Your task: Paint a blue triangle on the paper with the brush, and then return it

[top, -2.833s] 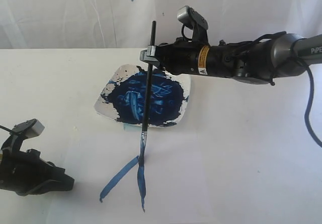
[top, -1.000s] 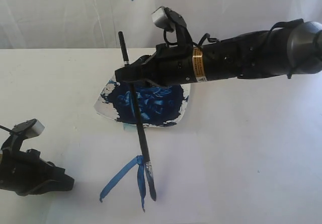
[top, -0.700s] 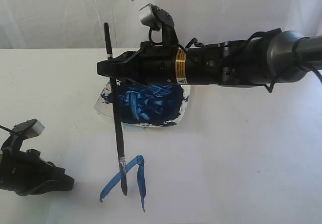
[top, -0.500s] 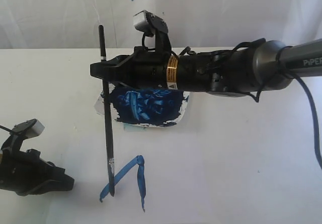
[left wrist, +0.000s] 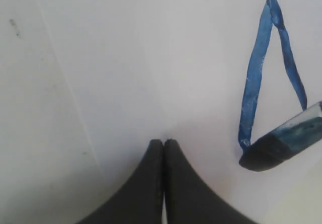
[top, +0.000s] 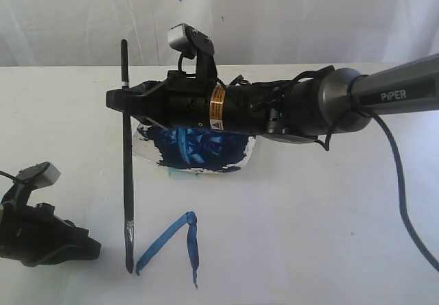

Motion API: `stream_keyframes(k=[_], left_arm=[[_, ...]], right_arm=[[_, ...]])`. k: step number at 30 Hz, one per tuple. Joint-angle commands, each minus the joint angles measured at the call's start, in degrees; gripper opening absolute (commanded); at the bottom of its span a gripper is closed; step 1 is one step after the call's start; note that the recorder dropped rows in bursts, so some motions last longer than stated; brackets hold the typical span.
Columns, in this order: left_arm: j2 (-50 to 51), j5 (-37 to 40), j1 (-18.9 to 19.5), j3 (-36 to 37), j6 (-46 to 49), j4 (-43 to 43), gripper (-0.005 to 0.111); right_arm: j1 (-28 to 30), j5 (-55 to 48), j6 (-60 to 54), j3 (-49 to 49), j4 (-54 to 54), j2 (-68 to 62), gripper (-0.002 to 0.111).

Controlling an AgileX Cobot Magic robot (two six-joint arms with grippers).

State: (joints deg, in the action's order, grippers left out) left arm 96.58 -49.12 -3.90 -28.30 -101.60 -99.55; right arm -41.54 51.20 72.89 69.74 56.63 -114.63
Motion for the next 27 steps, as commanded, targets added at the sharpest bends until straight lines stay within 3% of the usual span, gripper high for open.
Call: stream_keyframes(k=[1,27], left_arm=[[-0.57,0.82,-0.24,0.31,0.04,-0.4,0.0],[-0.57,0.82,-0.24,0.31,0.04,-0.4,0.0]], right_arm=[[-0.01,0.77,-0.55,0.34,0.08,0.14,0.0],[1.05,-0.96,1.72,0.14,4.19,0.14,0.0]])
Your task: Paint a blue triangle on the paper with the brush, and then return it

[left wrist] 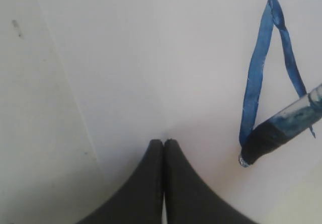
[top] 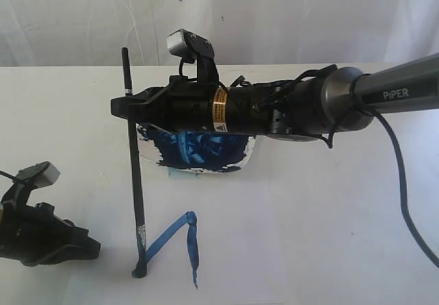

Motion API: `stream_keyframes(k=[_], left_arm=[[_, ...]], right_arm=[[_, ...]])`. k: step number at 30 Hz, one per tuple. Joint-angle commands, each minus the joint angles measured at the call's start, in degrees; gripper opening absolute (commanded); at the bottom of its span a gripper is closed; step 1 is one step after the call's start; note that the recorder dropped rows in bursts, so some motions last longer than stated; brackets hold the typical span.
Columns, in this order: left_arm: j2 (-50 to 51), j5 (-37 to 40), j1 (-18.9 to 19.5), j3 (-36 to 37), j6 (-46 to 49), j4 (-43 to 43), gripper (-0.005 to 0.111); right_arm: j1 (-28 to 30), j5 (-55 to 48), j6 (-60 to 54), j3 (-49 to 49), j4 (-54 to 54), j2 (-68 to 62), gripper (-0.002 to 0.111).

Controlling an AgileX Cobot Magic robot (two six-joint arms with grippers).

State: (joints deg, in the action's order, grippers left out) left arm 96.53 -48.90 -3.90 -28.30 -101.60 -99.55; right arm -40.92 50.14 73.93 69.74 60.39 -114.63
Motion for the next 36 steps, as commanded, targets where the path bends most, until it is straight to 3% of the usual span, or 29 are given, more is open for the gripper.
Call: stream_keyframes(k=[1,36], left_arm=[[-0.52,0.6,-0.24,0.31,0.04,-0.4,0.0],[-0.52,0.6,-0.24,0.31,0.04,-0.4,0.0]], right_arm=[[0.43,0.1,0.9,0.14,0.66,0.14,0.0],[3.21,0.12,2.74,-3.77,3.9,2.72,0.0]])
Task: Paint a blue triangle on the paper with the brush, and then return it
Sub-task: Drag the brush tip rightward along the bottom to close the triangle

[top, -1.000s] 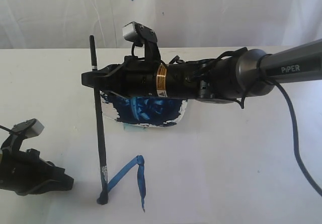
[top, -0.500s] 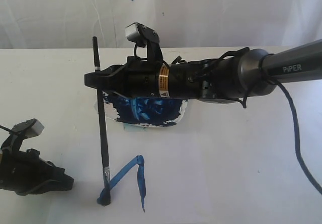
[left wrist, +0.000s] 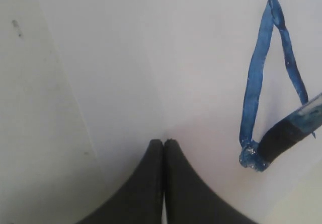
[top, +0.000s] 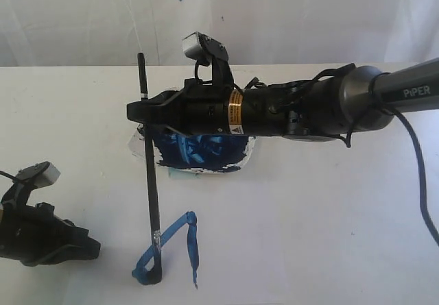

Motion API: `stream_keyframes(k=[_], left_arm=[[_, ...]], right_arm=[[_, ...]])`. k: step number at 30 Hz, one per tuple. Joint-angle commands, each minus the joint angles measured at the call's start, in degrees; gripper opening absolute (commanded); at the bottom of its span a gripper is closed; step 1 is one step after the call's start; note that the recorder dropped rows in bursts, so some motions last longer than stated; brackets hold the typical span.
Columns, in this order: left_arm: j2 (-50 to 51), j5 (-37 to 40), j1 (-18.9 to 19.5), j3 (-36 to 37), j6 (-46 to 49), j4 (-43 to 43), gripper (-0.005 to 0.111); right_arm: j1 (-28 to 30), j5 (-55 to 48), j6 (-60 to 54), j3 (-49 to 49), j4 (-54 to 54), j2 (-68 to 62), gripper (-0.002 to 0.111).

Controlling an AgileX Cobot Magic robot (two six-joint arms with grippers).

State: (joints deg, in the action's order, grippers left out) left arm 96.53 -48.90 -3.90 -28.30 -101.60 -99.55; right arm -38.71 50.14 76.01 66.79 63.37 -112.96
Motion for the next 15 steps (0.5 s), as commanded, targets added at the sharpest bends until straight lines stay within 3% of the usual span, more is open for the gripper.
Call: stream_keyframes(k=[1,15], left_arm=[[-0.52,0.6,-0.24,0.31,0.04,-0.4,0.0],[-0.52,0.6,-0.24,0.31,0.04,-0.4,0.0]], right_arm=[[1.03,0.12,0.66,-1.05,0.92,1.15,0.0],[3.68,-0.01,0.66,-4.19,2.69,4.41,0.0]])
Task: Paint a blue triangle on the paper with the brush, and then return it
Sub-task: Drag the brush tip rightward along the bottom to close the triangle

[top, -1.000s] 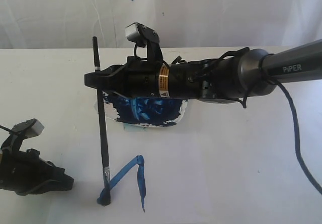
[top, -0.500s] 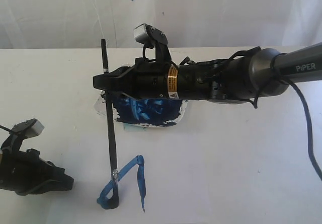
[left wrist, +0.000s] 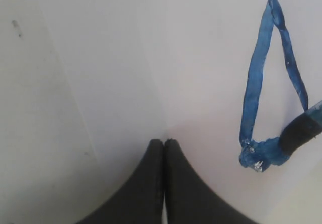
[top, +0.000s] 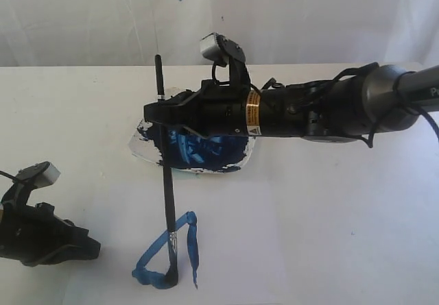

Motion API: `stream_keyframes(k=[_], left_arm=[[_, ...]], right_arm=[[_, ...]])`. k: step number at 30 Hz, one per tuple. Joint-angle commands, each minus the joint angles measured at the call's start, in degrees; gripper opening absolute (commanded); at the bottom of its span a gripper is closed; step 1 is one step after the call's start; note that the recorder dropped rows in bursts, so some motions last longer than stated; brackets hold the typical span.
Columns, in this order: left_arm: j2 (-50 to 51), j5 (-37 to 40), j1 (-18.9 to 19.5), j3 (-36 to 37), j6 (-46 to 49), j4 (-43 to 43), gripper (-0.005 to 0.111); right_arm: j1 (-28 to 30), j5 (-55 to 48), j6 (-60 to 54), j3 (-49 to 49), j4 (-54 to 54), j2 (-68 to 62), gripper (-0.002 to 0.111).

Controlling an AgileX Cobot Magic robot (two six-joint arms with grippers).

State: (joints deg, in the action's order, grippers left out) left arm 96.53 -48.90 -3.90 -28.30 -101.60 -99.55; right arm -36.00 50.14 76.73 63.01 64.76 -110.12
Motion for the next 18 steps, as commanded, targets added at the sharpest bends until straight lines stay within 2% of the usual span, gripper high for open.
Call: stream_keyframes(k=[1,18], left_arm=[[-0.52,0.6,-0.24,0.31,0.04,-0.4,0.0],[-0.52,0.71,-0.24,0.31,0.05,-0.4,0.0]], right_arm=[[1.09,-0.01,-0.06,-0.42,1.31,1.7,0.0],[3.51,-0.4,3.03,-0.42,4.52,1.71,0.0]])
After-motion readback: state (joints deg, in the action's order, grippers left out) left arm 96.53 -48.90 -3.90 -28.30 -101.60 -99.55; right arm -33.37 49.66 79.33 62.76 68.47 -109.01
